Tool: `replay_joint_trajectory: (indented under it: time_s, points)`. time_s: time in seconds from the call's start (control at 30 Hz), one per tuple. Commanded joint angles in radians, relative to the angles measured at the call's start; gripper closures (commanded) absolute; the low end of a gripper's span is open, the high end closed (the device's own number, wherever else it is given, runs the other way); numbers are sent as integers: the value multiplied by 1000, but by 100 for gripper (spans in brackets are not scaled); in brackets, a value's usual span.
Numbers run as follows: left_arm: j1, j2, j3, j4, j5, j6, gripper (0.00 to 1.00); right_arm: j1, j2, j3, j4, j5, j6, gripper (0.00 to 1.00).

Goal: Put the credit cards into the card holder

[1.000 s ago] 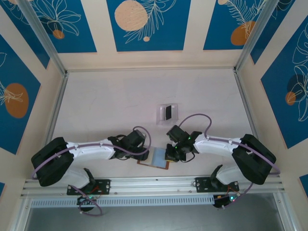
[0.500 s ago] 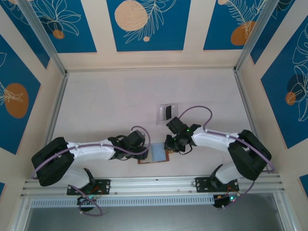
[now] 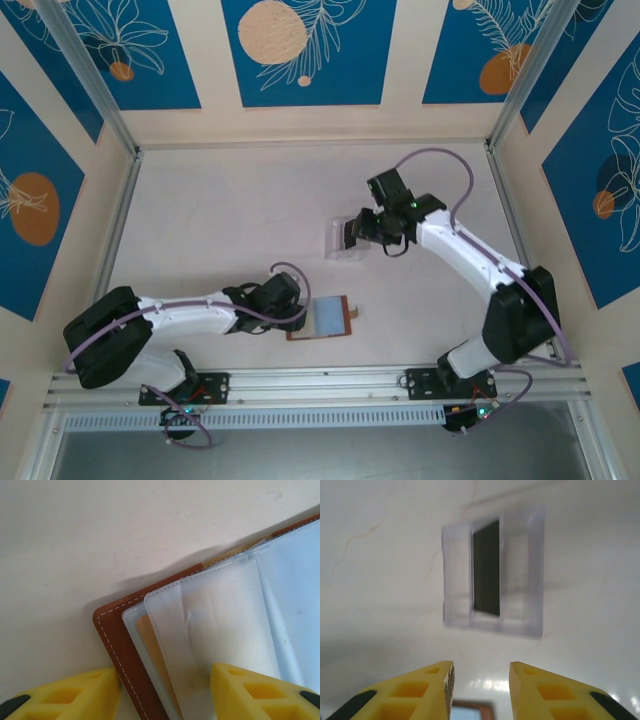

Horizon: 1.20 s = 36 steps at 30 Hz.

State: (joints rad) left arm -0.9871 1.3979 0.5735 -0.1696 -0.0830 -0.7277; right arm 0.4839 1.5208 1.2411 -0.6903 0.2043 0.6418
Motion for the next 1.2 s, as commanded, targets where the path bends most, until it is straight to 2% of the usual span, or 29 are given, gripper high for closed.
replay_joint_trajectory:
  time_s: [0.0,0.17,0.43,1.17]
  points:
    - [-12,59,-54,28,-4,-12,50,-25,108,83,-75,40,-108,65]
    - [-18,62,-63,40,-1,-21,50,-18,239,190,-86,70,-131,67]
    - [-22,69,-72,57,1,-30,51,15,351,237,-81,84,-132,67]
    - [-23,57,-100,76,2,-43,52,25,399,273,-56,42,-148,70]
